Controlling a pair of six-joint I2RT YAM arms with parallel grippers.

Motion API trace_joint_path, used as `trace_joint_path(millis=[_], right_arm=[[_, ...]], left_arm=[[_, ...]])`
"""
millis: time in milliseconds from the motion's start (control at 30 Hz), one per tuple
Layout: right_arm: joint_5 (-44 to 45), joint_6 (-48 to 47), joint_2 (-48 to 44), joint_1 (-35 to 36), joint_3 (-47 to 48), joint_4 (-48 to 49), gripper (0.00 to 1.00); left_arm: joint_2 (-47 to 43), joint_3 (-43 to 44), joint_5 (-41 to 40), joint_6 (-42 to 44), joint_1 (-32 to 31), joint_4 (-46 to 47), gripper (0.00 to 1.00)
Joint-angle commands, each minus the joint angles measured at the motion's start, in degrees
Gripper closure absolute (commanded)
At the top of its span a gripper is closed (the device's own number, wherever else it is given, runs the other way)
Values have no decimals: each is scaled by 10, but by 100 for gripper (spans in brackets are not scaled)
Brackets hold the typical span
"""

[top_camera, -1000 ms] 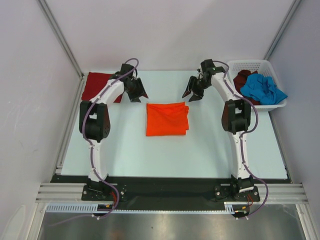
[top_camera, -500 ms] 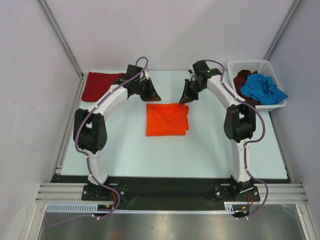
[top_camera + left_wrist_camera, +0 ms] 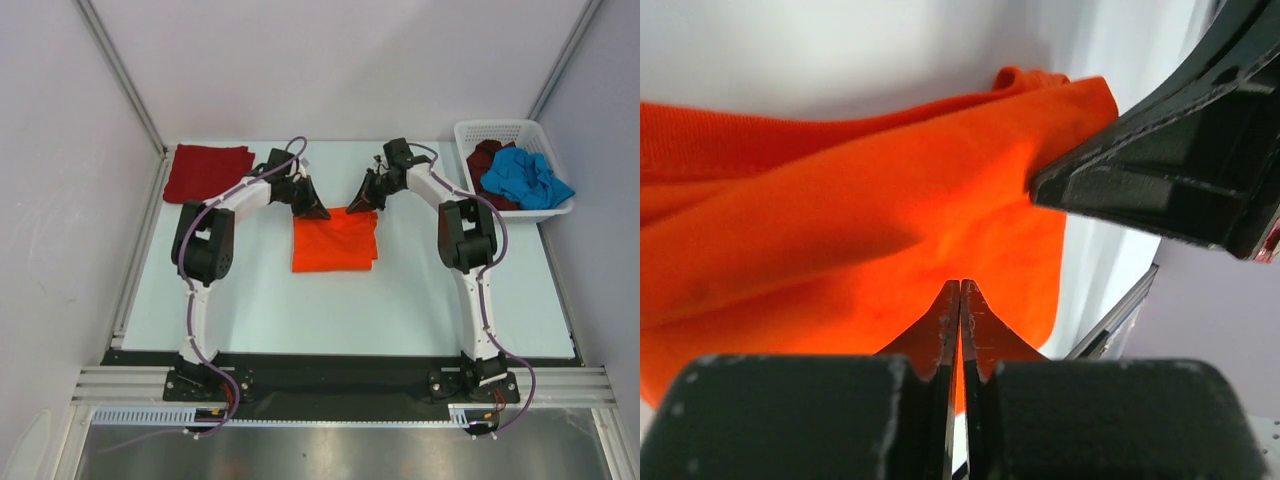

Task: Fold and stack the t-shirts
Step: Fold the tshirt

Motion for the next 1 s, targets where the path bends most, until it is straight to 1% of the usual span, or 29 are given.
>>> trace_joint_path(millis=[0,167,300,400,533,600,633,700,767,800,833,867,900,933,967], right_arm=[[-25,13,7,-3,11,19,100],[-25,16,27,-14,9,27,100],[-22,30,44,-30,14,62,100],[-22,31,75,-41,50,48,100],[-9,19,111,-49,111,19,100],[-17,13,117,-52,153,-1,100],[-11,6,109,-52,165,-11,100],[8,-17,89,-55,172,-31,100],[28,-34,54,-59,169,-52,100],[34,-45,43,-62,167,-79,100],[42,-58,16,-62,161,-93,100],[53,-70,2,-60,147,-103,100],[55,-87,-17,-56,105,-115,100],[51,-93,-33,-54,73,-117,100],[37,-97,-69,-51,40,-113,100]], left_arm=[[17,30,27,-13,5,31,95],[58,60,33,-14,9,28,96],[97,97,37,-14,26,25,95],[142,152,34,1,41,-3,96],[160,189,43,-16,65,22,95],[167,224,43,-1,67,-1,95],[154,241,33,7,67,-11,94],[126,230,23,22,67,-17,93],[80,209,-7,38,67,-40,93],[60,194,-16,47,67,-41,92],[43,163,-22,51,67,-43,91],[7,143,-29,54,66,-43,90],[-10,121,-28,53,64,-32,88],[-24,85,-26,55,60,-30,88],[-54,67,-21,57,56,-29,87]])
